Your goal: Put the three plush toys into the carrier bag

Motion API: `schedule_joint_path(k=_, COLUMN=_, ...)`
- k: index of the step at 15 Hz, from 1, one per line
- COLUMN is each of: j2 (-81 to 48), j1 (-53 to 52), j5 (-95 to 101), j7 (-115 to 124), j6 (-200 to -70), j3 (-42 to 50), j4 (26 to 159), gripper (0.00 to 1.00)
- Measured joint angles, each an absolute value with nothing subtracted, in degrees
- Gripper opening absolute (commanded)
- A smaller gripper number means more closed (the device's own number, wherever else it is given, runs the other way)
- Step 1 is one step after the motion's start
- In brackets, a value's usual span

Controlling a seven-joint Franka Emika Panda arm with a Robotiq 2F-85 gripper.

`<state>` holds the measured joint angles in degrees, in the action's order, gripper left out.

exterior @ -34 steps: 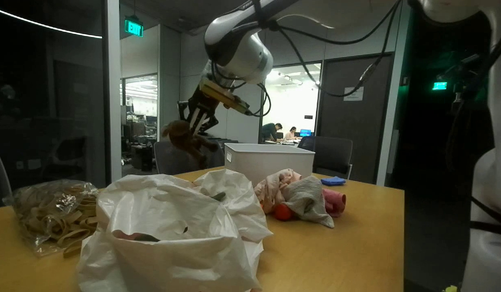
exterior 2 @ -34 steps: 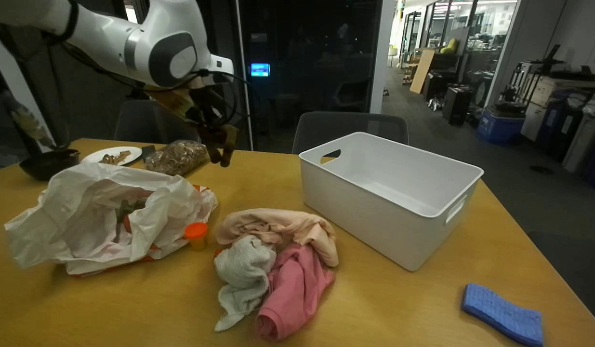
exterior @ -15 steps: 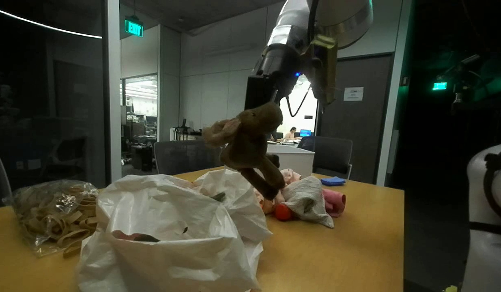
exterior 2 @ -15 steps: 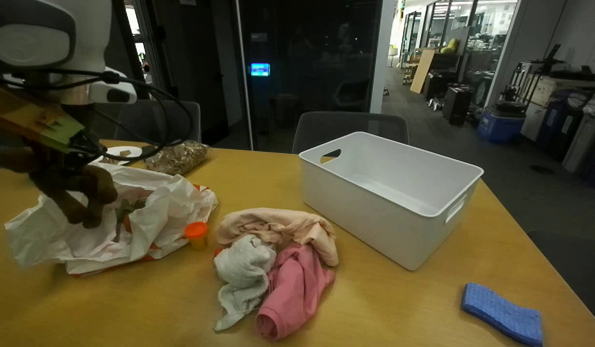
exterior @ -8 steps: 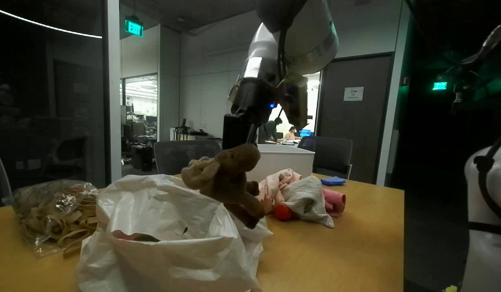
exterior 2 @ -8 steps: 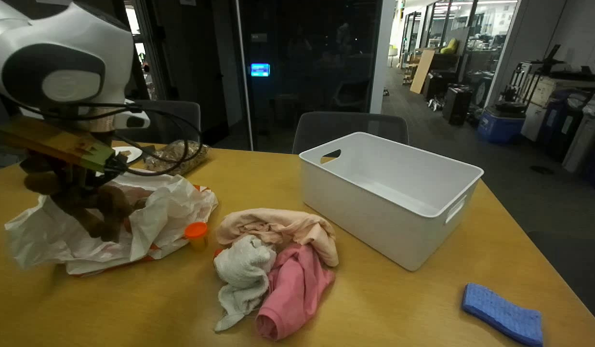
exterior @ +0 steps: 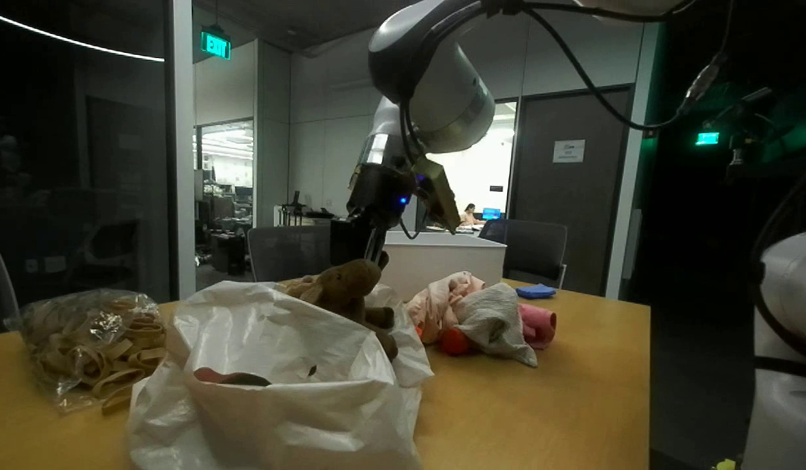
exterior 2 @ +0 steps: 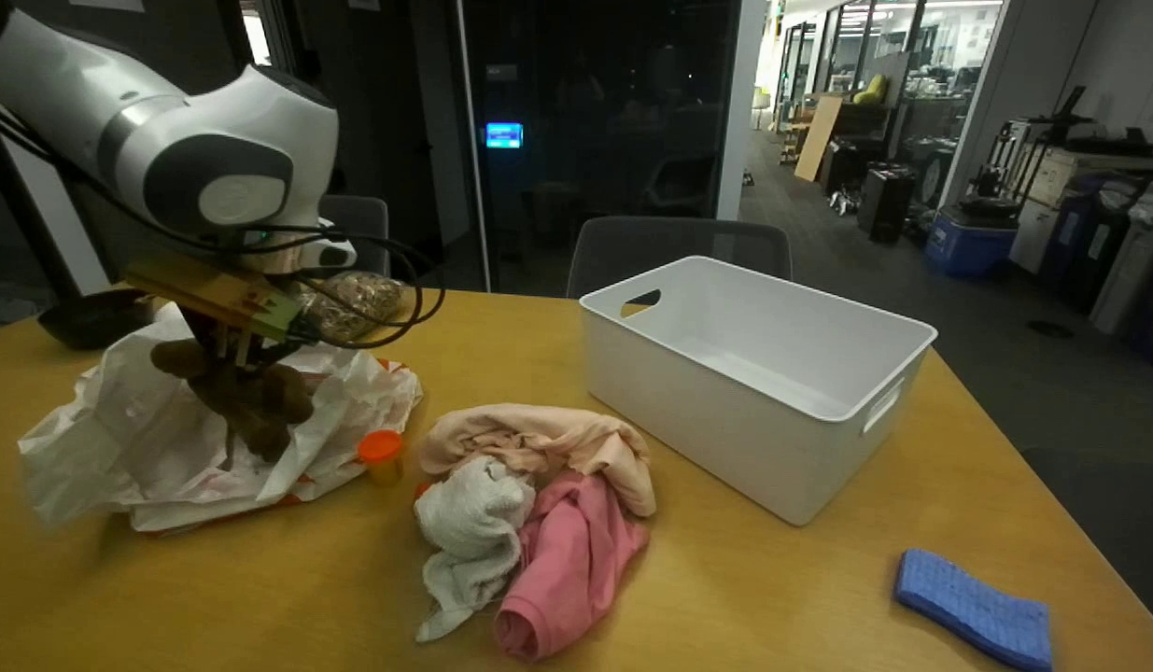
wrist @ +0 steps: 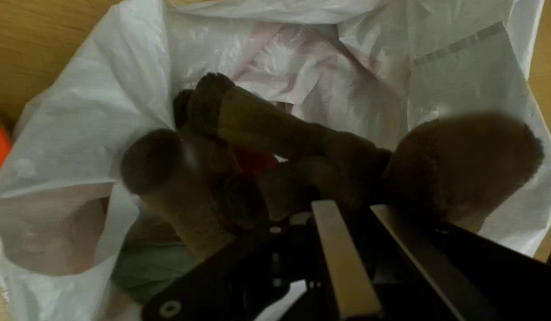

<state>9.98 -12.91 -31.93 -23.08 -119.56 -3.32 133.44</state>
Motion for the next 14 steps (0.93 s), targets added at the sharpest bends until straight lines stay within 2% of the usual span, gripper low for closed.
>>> schedule_joint_path(k=6, j2=5.2, j1=-13.3, j5=-32.0, j7=-25.4, j6=-119.3, j3=-6.3, j4=131.7, gripper=0.09)
schedule_joint_path(k=14, j2=5.3, j1=-14.2, j5=-32.8, j7=-29.8, j6=-123.5, j3=-9.8, j4=127.9, gripper=0.09)
